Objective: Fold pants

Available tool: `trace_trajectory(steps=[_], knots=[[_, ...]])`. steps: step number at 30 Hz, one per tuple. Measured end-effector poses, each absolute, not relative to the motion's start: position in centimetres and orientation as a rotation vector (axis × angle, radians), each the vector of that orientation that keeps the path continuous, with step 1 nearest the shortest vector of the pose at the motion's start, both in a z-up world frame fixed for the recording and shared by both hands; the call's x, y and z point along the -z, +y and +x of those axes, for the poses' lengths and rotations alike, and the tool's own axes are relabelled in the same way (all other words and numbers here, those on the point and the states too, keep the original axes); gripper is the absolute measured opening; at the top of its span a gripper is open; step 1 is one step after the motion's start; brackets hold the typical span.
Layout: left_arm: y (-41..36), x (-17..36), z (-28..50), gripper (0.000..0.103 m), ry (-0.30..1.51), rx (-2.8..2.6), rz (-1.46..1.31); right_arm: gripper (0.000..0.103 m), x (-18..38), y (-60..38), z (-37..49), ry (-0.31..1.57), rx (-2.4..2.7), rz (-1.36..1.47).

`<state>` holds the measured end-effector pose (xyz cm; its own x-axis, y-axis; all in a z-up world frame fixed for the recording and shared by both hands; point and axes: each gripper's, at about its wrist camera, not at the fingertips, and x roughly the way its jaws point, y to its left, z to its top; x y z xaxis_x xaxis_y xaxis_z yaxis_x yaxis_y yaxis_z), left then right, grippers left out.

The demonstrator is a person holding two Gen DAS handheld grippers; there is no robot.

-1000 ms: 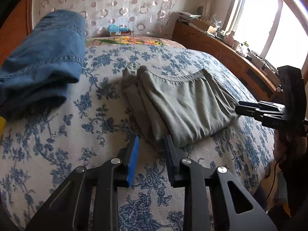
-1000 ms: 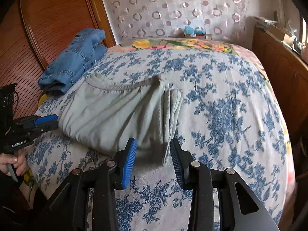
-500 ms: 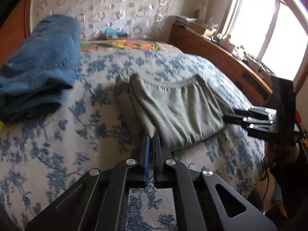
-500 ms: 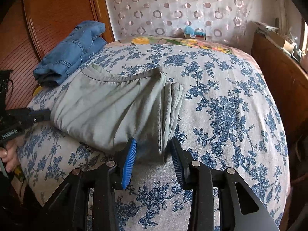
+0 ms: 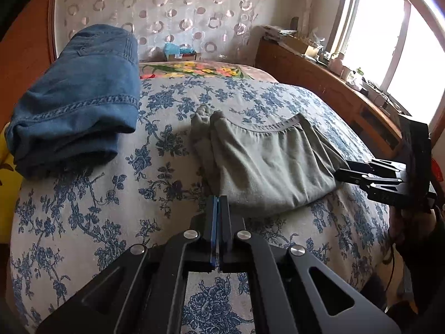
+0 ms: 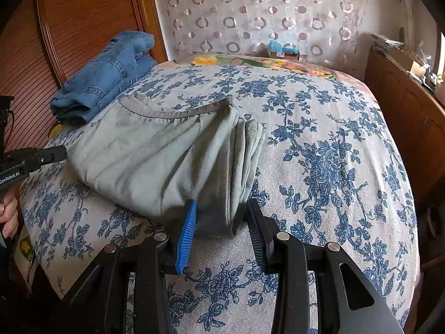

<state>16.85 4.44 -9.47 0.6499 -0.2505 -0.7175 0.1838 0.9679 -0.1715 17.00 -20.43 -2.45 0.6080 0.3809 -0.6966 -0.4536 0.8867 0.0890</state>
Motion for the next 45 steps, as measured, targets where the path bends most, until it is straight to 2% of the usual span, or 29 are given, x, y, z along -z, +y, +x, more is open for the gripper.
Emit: trace_trajectory(steps=[2, 4, 6, 7, 9, 17, 18, 20, 23, 32, 36, 45], knots=[[4.5, 9.2, 17.0, 0.001, 0.822, 0.232, -0.076, 0.038, 2.5, -20.5, 17.0, 0.779, -0.485, -0.093], [4.5, 9.1, 17.4, 0.007, 0.828, 0.231, -0.077, 0.038, 2.4, -20.6, 17.1, 0.782, -0.489, -0.079], [4.5, 9.1, 17.8, 0.024, 0.828, 0.234, -0.076, 0.038, 2.4, -20.8, 17.1, 0.784, -0.491, -0.067], [4.4, 9.1, 17.9, 0.028, 0.828, 0.233, -0.073, 0.038, 2.4, -20.8, 17.1, 0.784, -0.492, -0.065], [4.3, 9.1, 18.4, 0.047, 0.825, 0.230, -0.072, 0.038, 2.4, -20.8, 17.0, 0.783, -0.490, -0.066], [3.0, 9.5, 21.1, 0.050, 0.847, 0.230, -0.035, 0.038, 2.3, -20.7, 17.0, 0.783, -0.488, -0.076], [2.9, 9.6, 21.4, 0.063, 0.849, 0.232, -0.036, 0.038, 2.3, -20.7, 17.1, 0.785, -0.489, -0.074], [2.8, 9.5, 21.9, 0.073, 0.838, 0.234, -0.040, 0.038, 2.3, -20.6, 17.0, 0.785, -0.489, -0.074], [2.5, 9.5, 22.4, 0.077, 0.842, 0.237, -0.035, 0.038, 2.3, -20.6, 17.0, 0.786, -0.488, -0.073], [2.1, 9.2, 24.5, 0.077, 0.859, 0.211, -0.004, 0.038, 0.8, -20.3, 17.5, 0.770, -0.496, -0.073], [2.2, 9.3, 25.5, 0.077, 0.878, 0.202, -0.008, 0.045, 0.0, -20.2, 18.7, 0.759, -0.497, -0.072], [2.6, 9.5, 27.5, 0.077, 0.908, 0.200, -0.013, 0.047, 0.0, -18.9, 22.2, 0.799, -0.496, -0.078]])
